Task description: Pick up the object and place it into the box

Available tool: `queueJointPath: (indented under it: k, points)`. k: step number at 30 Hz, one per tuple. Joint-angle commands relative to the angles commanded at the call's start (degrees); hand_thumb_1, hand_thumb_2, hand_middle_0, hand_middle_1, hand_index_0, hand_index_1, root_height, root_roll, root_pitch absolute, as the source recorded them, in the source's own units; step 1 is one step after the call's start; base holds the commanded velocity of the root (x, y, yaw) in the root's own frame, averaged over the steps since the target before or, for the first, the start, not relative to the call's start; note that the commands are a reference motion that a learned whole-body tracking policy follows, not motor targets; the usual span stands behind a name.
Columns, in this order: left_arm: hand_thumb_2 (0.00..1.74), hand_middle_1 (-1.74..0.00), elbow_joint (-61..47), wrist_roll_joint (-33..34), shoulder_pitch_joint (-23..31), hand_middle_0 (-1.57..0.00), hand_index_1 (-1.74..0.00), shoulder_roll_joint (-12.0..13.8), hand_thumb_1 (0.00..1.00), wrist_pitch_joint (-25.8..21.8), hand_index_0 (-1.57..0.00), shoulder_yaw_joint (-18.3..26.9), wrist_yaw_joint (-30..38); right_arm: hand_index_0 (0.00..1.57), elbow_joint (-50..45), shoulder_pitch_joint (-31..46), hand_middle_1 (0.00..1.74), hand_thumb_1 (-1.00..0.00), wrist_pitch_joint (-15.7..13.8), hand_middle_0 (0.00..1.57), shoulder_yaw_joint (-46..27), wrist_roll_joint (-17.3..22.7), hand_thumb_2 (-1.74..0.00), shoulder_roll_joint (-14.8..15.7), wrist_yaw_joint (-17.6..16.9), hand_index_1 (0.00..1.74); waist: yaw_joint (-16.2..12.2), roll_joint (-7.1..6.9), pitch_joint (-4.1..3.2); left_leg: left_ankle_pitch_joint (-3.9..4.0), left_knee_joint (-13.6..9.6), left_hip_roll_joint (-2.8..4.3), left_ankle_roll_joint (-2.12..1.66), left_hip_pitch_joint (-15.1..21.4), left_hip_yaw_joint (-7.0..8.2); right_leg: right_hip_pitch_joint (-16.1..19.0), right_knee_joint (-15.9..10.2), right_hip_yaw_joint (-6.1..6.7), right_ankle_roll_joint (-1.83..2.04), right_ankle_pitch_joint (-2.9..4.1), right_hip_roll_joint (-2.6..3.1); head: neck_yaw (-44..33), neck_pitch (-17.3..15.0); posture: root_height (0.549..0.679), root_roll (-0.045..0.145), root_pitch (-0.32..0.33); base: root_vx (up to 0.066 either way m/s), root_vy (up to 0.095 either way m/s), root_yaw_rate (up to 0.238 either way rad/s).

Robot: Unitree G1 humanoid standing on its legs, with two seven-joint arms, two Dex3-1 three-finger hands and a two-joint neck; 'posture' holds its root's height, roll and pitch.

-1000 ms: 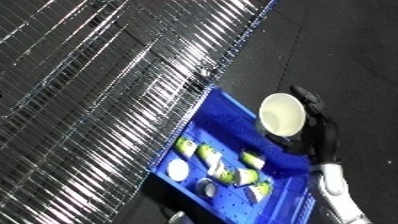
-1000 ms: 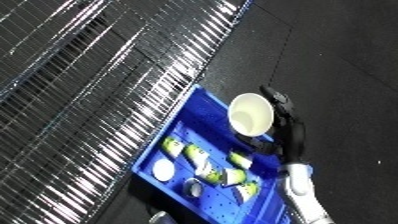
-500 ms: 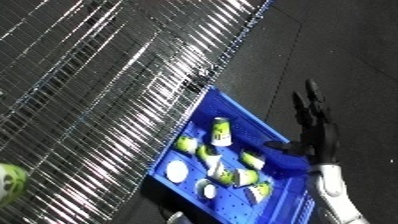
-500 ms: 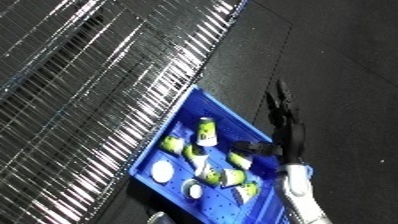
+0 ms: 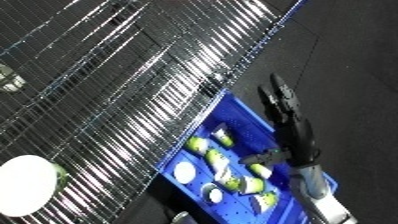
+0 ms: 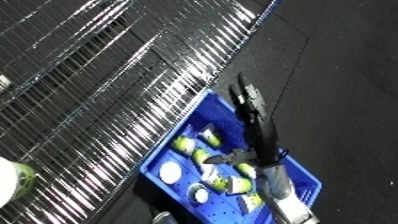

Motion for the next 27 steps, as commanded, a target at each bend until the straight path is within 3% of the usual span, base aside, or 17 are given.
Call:
queueJointPath:
  k: [6, 12, 15, 21, 27]
  points:
    - [1.74, -1.74, 0.38, 1.40, -1.86, -1.57, -1.74, 0.18, 1.00, 2.09, -1.57, -1.30, -0.41, 0.00, -3.19, -4.85, 0.00, 0.00, 5.57, 0.00, 4.23, -0.83, 0.00, -0.15, 3.39, 0.00, 2.81, -0.77, -0.21, 0.86, 0.66, -0.23, -0.28, -0.71, -1.89, 0.40, 1.30, -1.53, -0.29, -0.74, -0.76, -9.39, 0.19, 0.633, 0.098, 0.013, -0.009, -0.103, 0.183]
    - [1.74, -1.74, 1.44, 2.19, -2.67, -1.57, -1.74, 0.44, 1.00, 3.66, -1.57, -2.29, -0.94, 0.00, -4.44, -8.91, 0.00, 0.00, 9.57, 0.00, 7.99, -1.84, 0.00, 1.15, 5.12, 0.00, 5.25, -1.71, -0.41, 1.72, 1.95, -0.43, -0.56, -1.46, -3.57, 1.03, 2.84, -3.00, -0.47, -1.35, -1.38, -18.06, -0.54, 0.631, 0.093, -0.005, 0.031, -0.089, 0.133]
    - [1.74, -1.74, 1.78, 3.22, -3.21, -1.57, -1.74, 0.90, 1.00, 4.63, -1.57, -2.90, -1.56, 0.00, -4.60, -11.12, 0.00, 0.00, 11.23, 0.00, 10.55, -3.13, 0.00, 2.65, 4.63, 0.00, 7.00, -2.65, -0.37, 2.20, 2.33, -0.64, -0.66, -2.03, -4.78, 1.36, 3.41, -3.91, -0.33, -1.28, -1.62, -21.71, -0.39, 0.630, 0.087, -0.014, 0.030, -0.155, 0.261]
    - [1.74, -1.74, 2.04, 4.52, -4.13, -1.57, -1.74, 1.57, 1.00, 5.53, -1.57, -3.51, -2.03, 0.00, -4.48, -12.73, 0.00, 0.00, 12.69, 0.00, 13.55, -4.51, 0.00, 4.68, 3.69, 0.00, 9.27, -3.84, -0.39, 3.10, 1.97, -0.81, -0.82, -3.00, -6.19, 1.36, 3.70, -5.40, 0.36, -0.78, -1.62, -26.44, -0.30, 0.629, 0.076, -0.017, 0.017, -0.099, 0.205]
    - [1.74, -1.74, 1.52, 5.57, -4.34, -1.57, -1.74, 1.90, 1.00, 6.83, -1.57, -3.57, -2.06, 0.00, -3.64, -13.36, 0.00, 0.00, 14.30, 0.00, 15.44, -4.10, 0.00, 5.87, 4.22, 0.00, 11.07, -4.38, -0.20, 3.89, 2.42, -0.75, -1.01, -3.82, -7.03, 1.02, 5.17, -6.92, 0.66, -1.10, -2.03, -27.29, -1.43, 0.626, 0.069, -0.024, 0.042, -0.046, 0.178]
